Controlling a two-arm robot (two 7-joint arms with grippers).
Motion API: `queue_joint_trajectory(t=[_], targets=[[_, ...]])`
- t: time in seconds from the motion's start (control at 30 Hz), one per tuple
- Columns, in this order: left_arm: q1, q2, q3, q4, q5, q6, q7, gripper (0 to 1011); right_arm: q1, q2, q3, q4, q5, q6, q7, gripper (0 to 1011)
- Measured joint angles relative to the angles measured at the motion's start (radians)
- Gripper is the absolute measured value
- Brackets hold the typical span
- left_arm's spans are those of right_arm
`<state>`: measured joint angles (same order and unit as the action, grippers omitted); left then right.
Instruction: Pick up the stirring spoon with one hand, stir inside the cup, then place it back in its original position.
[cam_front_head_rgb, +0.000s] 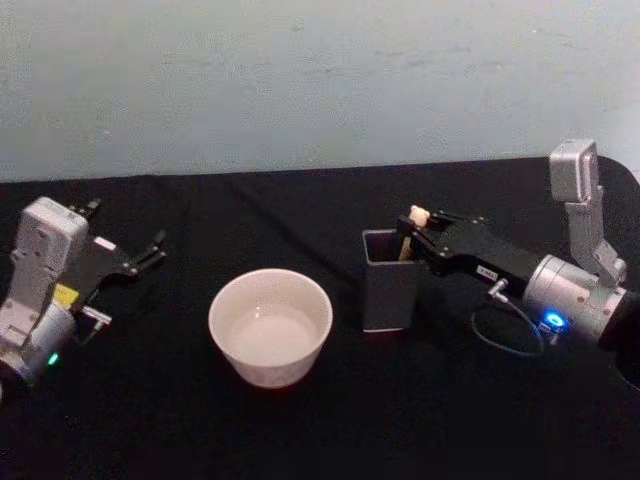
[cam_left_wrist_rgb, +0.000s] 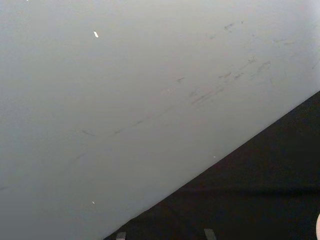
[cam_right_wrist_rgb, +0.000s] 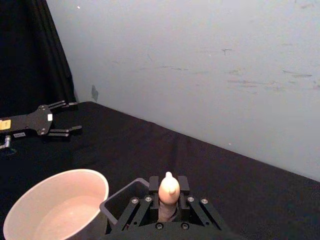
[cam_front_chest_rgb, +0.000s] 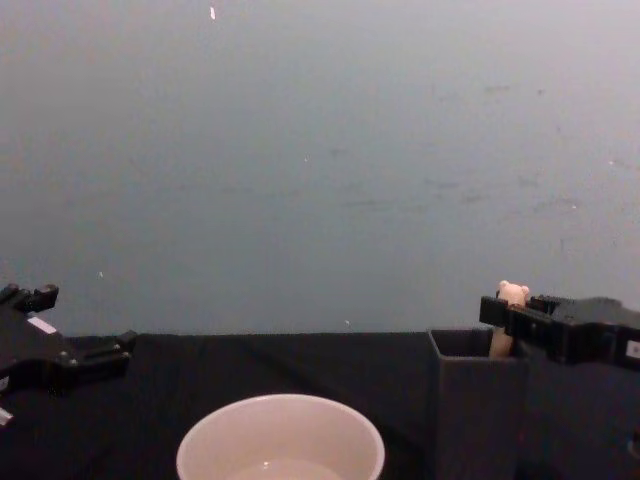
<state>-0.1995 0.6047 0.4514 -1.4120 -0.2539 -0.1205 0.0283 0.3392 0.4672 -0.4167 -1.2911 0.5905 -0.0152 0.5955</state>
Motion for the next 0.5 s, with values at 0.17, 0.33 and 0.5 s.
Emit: queue_joint_trajectory(t=[0.17,0.33,0.5], targets=[[0.0,0.0,0.0,0.0,0.0,0.0,0.0,1001,-0.004,0.002,0.0,-0.009,-0.001,-0.002,0.0,214],[0.0,0.0,0.0,0.0,0.0,0.0,0.0,1001,-0.012,0.011,0.001,-0.042,-0.02,-0.022,-0.005,214],[0.0,0.0,0.0,0.0,0.0,0.0,0.0,1001,-0.018,0.025,0.008,-0.084,-0.045,-0.05,-0.011,214]])
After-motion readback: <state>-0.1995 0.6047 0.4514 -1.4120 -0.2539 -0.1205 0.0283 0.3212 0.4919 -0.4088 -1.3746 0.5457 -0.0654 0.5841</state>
